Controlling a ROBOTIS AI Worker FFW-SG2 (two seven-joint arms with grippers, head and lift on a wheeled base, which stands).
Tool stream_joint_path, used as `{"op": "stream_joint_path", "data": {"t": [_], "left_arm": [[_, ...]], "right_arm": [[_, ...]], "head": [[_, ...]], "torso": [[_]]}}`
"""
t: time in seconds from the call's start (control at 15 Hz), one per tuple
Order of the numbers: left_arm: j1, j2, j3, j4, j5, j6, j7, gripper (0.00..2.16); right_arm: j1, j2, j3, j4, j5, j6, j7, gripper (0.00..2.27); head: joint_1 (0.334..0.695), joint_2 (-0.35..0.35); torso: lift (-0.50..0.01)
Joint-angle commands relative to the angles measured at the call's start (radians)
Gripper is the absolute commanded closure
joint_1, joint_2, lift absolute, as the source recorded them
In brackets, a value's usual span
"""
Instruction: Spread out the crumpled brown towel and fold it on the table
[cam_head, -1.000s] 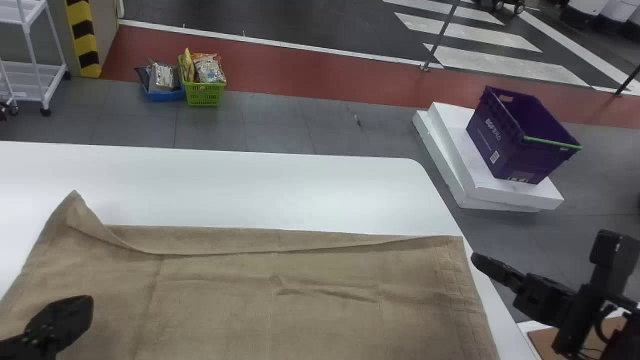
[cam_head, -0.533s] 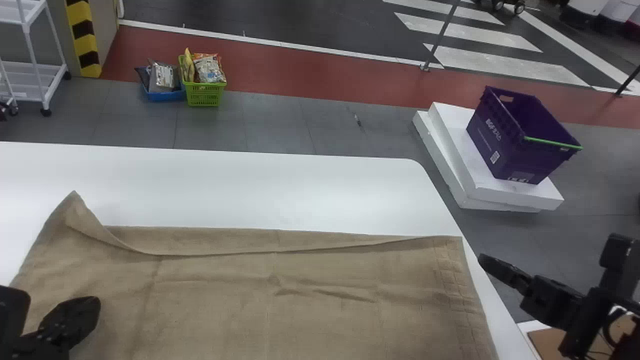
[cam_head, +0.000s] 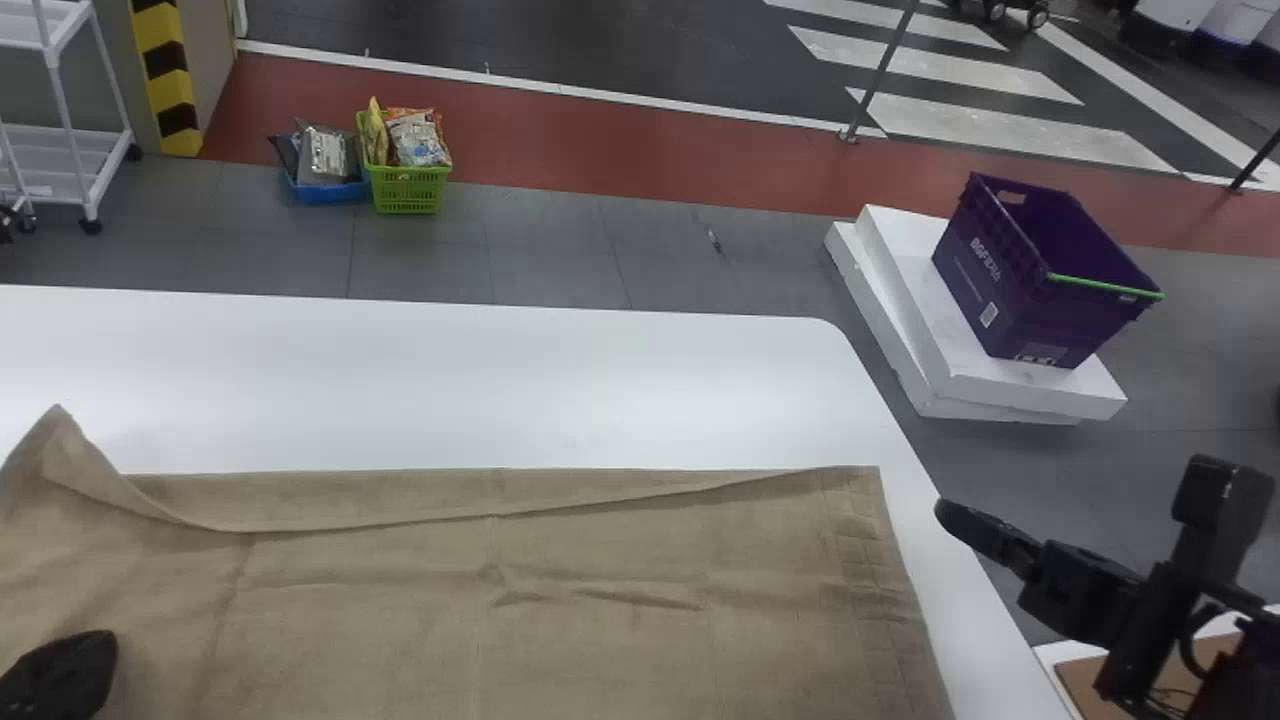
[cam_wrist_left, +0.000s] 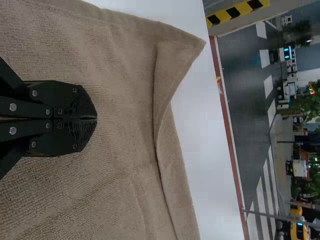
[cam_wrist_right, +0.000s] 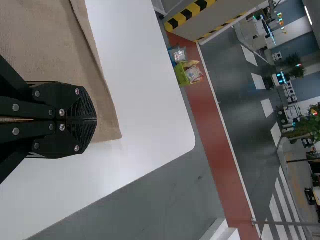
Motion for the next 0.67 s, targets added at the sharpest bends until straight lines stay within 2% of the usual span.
{"op": "stream_joint_path", "data": {"t": [0.0,0.6], "left_arm": [[0.028,0.0,0.022,-0.005,0.016,-0.024,-0.002,1.89],[0.098,-0.001,0.099,-0.13,0.12,-0.03,-0.037,1.89]], "right_arm": [[0.0,0.001,0.008,-0.002,0.001,0.003,-0.001,1.78],[-0.003,0.001,0.049,-0.031,0.012,0.055,-0.008,1.78]], "head": [[0.695,-0.35],[0.695,-0.3]], "torso": [[-0.127],[-0.127]]}}
